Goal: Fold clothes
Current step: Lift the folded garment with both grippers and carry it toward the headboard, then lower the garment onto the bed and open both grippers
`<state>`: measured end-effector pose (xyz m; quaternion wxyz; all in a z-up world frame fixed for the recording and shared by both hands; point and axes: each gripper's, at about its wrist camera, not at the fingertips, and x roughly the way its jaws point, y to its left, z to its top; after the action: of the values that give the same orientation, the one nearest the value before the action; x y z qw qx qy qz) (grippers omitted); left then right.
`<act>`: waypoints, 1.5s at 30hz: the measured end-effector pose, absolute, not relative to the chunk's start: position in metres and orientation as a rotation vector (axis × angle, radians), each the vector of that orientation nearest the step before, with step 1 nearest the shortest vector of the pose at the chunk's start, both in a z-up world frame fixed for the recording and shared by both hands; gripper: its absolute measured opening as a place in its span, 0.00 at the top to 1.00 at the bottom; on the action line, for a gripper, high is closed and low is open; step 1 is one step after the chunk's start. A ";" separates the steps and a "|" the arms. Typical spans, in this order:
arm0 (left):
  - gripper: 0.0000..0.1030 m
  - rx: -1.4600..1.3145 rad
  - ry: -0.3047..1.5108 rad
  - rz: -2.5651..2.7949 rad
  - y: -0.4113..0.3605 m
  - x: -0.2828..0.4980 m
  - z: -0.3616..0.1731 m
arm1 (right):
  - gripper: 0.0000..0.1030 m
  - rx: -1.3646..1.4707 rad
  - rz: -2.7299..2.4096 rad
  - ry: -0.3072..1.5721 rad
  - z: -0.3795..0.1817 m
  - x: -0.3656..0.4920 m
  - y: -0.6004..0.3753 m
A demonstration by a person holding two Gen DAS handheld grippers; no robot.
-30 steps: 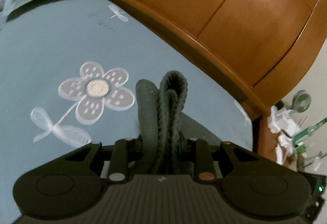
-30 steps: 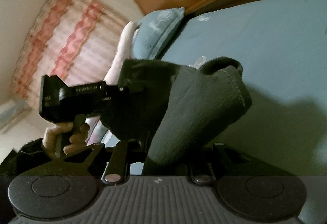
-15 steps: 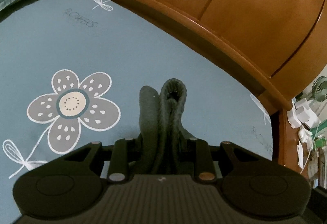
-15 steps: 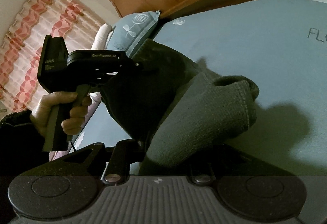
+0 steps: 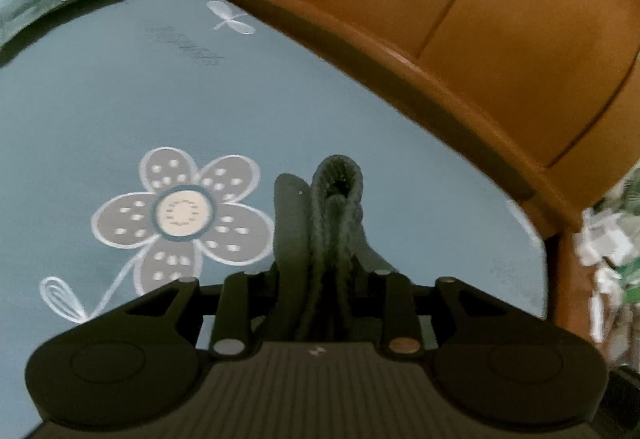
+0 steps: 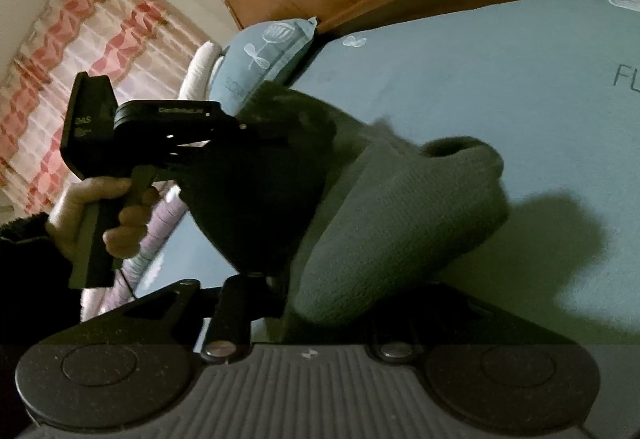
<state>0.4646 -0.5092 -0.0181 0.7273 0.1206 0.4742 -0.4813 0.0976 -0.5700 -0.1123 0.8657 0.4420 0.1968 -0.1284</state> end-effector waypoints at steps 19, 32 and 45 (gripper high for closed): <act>0.47 0.365 1.063 -1.182 -0.470 0.408 -0.077 | 0.61 0.996 -0.480 0.348 -0.141 0.062 -0.622; 0.31 0.373 1.046 -1.351 -0.452 0.351 -0.072 | 0.52 0.409 -0.489 0.513 -0.101 0.078 -0.562; 0.30 0.291 0.975 -1.216 -0.407 0.354 -0.046 | 0.41 0.242 -0.278 0.605 -0.096 0.083 -0.527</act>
<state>0.3540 -0.4074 -0.0461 0.7019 0.1309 0.4379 -0.5462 0.0833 -0.5271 -0.0960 0.9378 0.1186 0.2964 -0.1362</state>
